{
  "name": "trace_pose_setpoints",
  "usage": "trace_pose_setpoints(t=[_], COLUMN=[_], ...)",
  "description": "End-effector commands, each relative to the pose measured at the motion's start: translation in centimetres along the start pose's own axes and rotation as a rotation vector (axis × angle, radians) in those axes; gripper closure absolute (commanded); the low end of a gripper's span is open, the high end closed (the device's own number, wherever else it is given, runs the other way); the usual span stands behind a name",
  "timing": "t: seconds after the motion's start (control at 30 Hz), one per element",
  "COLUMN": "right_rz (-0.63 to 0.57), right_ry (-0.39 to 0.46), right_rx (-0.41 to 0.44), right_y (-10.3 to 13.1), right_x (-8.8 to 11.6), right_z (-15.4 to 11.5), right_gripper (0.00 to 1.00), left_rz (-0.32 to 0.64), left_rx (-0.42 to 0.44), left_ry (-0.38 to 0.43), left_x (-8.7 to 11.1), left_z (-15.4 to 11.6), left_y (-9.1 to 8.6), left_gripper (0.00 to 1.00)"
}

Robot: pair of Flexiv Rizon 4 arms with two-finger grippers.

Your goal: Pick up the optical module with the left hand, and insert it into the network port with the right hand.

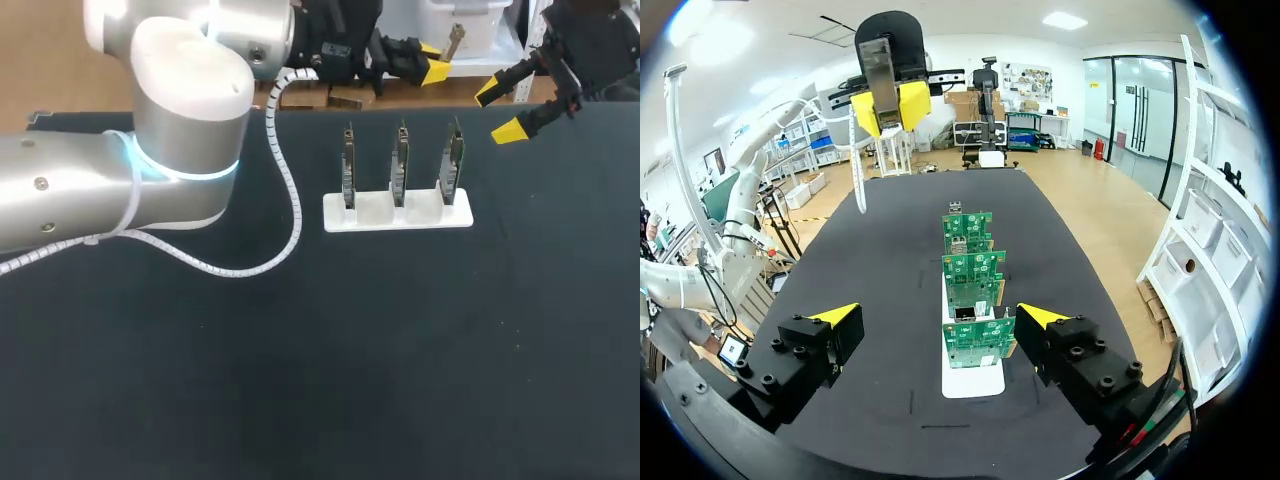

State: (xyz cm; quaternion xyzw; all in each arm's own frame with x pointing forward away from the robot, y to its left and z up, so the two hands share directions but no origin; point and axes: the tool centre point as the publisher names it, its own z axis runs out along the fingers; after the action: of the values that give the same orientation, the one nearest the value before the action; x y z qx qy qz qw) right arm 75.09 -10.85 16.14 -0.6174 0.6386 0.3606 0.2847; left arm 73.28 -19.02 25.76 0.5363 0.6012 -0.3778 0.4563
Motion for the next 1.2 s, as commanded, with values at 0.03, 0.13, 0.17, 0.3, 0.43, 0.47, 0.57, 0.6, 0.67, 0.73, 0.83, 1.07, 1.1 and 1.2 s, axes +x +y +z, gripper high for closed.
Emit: trace_pose_setpoints(t=[0.03,0.13,0.17,0.3,0.43,0.47,0.57,0.6,0.67,0.73,0.83,1.07,1.1,1.2], right_rz=[-0.003,-0.003,-0.003,-0.003,-0.003,-0.003,-0.003,-0.003,-0.003,-0.003,-0.003,-0.003,-0.003,-0.003], right_ry=[-0.002,-0.002,-0.002,-0.002,-0.002,-0.002,-0.002,-0.002,-0.002,-0.002,-0.002,-0.002,-0.002,-0.002], right_rx=[0.0,0.0,0.0,0.0,0.0,0.0,0.0,0.0,0.0,0.0,0.0,0.0,0.0,0.0], right_y=[0.0,0.0,0.0,0.0,0.0,0.0,0.0,0.0,0.0,0.0,0.0,0.0,0.0,0.0], right_x=[0.1,0.1,0.1,0.1,0.1,0.1,0.1,0.1,0.1,0.1,0.1,0.1,0.1,0.1], right_z=[0.0,0.0,0.0,0.0,0.0,0.0,0.0,0.0,0.0,0.0,0.0,0.0,0.0,0.0], right_gripper=[0.0,0.0,0.0,0.0,0.0,0.0,0.0,0.0,0.0,0.0,0.0,0.0,0.0,0.0], left_rz=[0.041,0.079,0.071,0.047,0.011,-0.013,-0.032,-0.039,-0.051,-0.04,-0.079,-0.075,-0.073,-0.054], left_rx=[0.007,-0.004,0.002,0.023,0.029,0.025,0.018,0.016,0.01,-0.012,-0.01,0.013,0.018,0.04], left_ry=[-0.03,-0.046,-0.058,-0.066,-0.058,-0.07,-0.063,-0.061,-0.055,-0.03,-0.07,-0.129,-0.131,-0.134], left_x=[-0.1,0.0,0.0,0.7,1.6,2.0,2.7,3.0,3.6,4.3,5.2,4.7,4.6,4.4], left_z=[2.3,3.5,3.8,4.7,5.0,4.8,4.6,4.6,4.5,4.6,5.2,6.6,6.7,7.2], left_y=[1.1,1.6,1.8,2.0,1.7,1.6,1.3,1.2,1.1,1.1,0.7,0.4,0.4,0.2], left_gripper=[1.0,1.0,1.0,1.0,1.0,1.0,1.0,1.0,1.0,1.0,1.0,1.0,1.0,1.0])
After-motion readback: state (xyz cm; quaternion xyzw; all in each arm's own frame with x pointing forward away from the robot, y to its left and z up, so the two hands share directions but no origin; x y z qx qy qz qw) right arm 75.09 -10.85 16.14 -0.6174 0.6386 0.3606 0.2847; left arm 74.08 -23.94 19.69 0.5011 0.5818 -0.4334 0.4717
